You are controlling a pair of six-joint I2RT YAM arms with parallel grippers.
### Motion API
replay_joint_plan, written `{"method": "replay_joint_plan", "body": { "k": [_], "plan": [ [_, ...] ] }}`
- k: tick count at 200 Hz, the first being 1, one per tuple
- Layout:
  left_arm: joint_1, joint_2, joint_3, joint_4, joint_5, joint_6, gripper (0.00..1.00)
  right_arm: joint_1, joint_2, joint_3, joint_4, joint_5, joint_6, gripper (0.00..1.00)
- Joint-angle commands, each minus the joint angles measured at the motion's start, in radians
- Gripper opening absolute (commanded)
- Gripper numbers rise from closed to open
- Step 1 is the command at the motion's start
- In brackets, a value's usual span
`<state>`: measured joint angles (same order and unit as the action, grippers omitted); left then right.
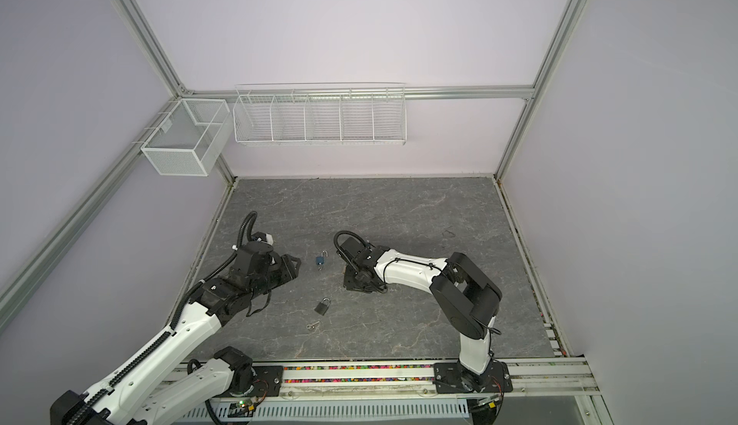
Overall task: Unlock with the key
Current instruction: 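Lower the right gripper onto the silver key ring and close it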
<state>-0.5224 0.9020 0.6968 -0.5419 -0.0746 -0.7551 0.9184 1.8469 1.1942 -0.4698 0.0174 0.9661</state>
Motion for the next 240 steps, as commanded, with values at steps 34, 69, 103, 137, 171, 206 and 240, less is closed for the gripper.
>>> {"method": "replay_joint_plan", "body": {
  "k": [34,69,103,137,171,206,240],
  "plan": [
    [0.004,0.006,-0.015,0.016,-0.019,-0.014,0.51,-0.002,0.044,0.018,0.002,-0.015,0.027,0.33],
    [0.004,0.006,-0.020,0.015,-0.021,-0.013,0.51,-0.002,0.070,0.027,0.011,-0.025,0.028,0.30],
    [0.004,0.007,-0.022,0.019,-0.022,-0.012,0.51,-0.003,0.081,0.040,0.009,-0.027,0.023,0.26],
    [0.004,0.011,-0.021,0.020,-0.022,-0.011,0.51,-0.002,0.090,0.041,0.002,-0.024,0.028,0.22],
    [0.005,0.015,-0.022,0.022,-0.022,-0.011,0.51,-0.003,0.089,0.046,0.002,-0.012,0.025,0.19],
    [0.005,0.015,-0.022,0.025,-0.018,-0.016,0.51,-0.003,0.091,0.051,0.000,-0.006,0.022,0.15],
    [0.004,0.016,-0.023,0.032,-0.013,-0.018,0.51,-0.002,0.094,0.062,-0.007,0.003,0.014,0.12]
  ]
}}
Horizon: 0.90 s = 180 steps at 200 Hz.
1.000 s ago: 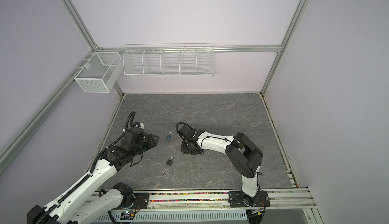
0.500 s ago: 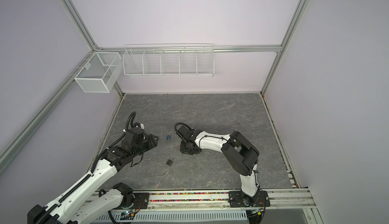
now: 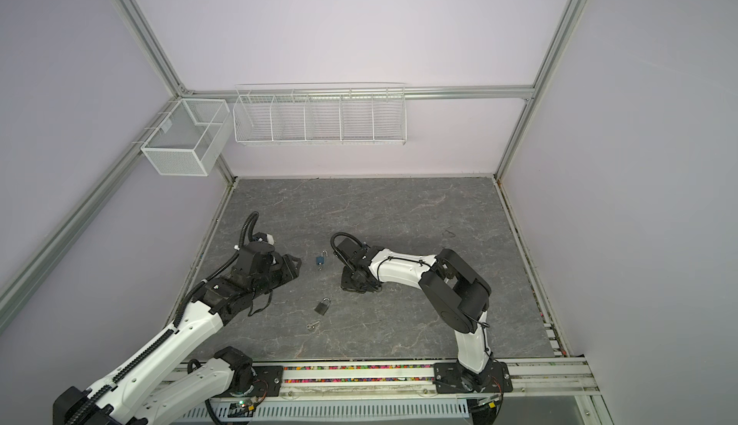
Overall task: Unlock with the key
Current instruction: 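Lower the right gripper onto the silver key ring and close it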
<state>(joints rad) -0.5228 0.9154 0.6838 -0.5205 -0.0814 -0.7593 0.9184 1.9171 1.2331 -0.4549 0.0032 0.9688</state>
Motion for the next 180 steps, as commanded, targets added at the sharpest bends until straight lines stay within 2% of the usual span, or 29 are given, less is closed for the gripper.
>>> {"method": "replay_joint_plan", "body": {
  "k": [1,71,117,180],
  "plan": [
    [0.004,0.003,-0.009,0.011,-0.007,-0.014,0.51,-0.002,0.023,0.023,-0.022,0.018,0.012,0.12],
    [0.004,0.005,-0.012,0.021,0.003,-0.022,0.51,-0.003,0.023,0.042,-0.032,0.025,-0.004,0.08],
    [0.004,-0.001,-0.010,0.020,0.008,-0.022,0.51,0.007,-0.004,0.037,-0.048,0.028,-0.010,0.20],
    [0.005,-0.021,-0.018,0.015,-0.016,-0.023,0.51,0.024,0.048,0.067,-0.067,0.016,0.087,0.23]
  ]
}}
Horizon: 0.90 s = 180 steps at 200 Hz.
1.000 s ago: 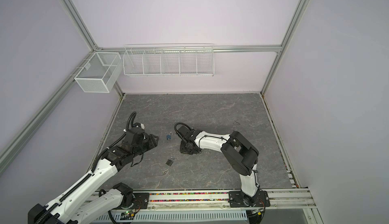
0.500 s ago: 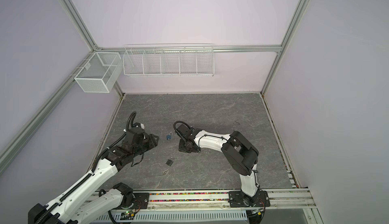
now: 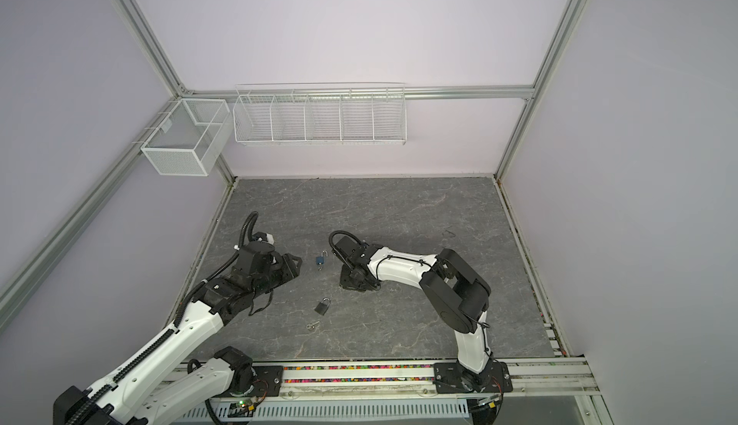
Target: Unlock with the key
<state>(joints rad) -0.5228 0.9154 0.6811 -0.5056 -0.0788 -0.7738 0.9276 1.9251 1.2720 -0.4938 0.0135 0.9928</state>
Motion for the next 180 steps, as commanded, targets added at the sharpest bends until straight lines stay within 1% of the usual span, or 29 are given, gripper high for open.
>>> {"method": "replay_joint_plan", "body": {
  "k": [1,55,91,116,180],
  "plan": [
    [0.005,-0.021,-0.016,0.001,-0.019,-0.009,0.51,0.015,0.041,0.028,-0.028,0.006,0.064,0.23],
    [0.005,-0.037,-0.021,-0.009,-0.032,-0.001,0.51,0.021,0.074,0.056,-0.065,0.029,0.103,0.23],
    [0.004,-0.027,-0.022,-0.004,-0.032,0.002,0.51,0.022,0.081,0.069,-0.087,0.082,0.122,0.20],
    [0.005,-0.026,-0.021,-0.004,-0.032,0.006,0.51,0.022,0.091,0.085,-0.089,0.098,0.122,0.19],
    [0.006,-0.021,-0.013,-0.009,-0.040,0.014,0.51,0.017,0.104,0.108,-0.100,0.118,0.110,0.09]
  ]
}}
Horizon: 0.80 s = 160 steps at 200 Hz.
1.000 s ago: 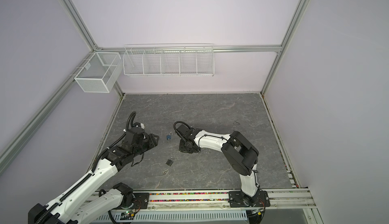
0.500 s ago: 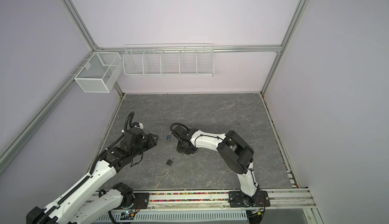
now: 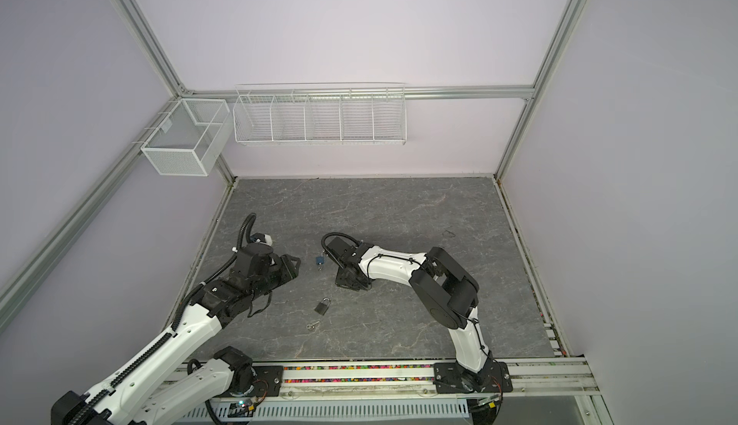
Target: Unlock with the key
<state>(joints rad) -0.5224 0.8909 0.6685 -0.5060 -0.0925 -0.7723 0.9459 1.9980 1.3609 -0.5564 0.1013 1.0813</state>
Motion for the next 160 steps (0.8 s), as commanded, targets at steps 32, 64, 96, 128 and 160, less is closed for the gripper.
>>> {"method": "replay_joint_plan", "body": {
  "k": [32,64,96,128,160],
  "plan": [
    [0.005,0.010,0.003,0.001,-0.018,0.006,0.51,-0.002,0.020,0.017,-0.040,0.037,0.012,0.07],
    [0.005,0.022,0.015,0.002,0.001,-0.001,0.51,-0.007,-0.009,0.001,-0.027,0.038,-0.004,0.07],
    [0.005,0.026,0.020,0.014,0.013,-0.012,0.51,-0.015,-0.035,-0.023,0.006,0.017,-0.020,0.07],
    [0.005,0.022,0.023,0.019,0.038,-0.035,0.51,-0.017,-0.066,-0.034,0.014,0.011,-0.050,0.07],
    [0.005,0.012,0.009,0.049,0.096,-0.077,0.51,-0.025,-0.105,-0.069,0.036,-0.009,-0.078,0.07]
  ]
}}
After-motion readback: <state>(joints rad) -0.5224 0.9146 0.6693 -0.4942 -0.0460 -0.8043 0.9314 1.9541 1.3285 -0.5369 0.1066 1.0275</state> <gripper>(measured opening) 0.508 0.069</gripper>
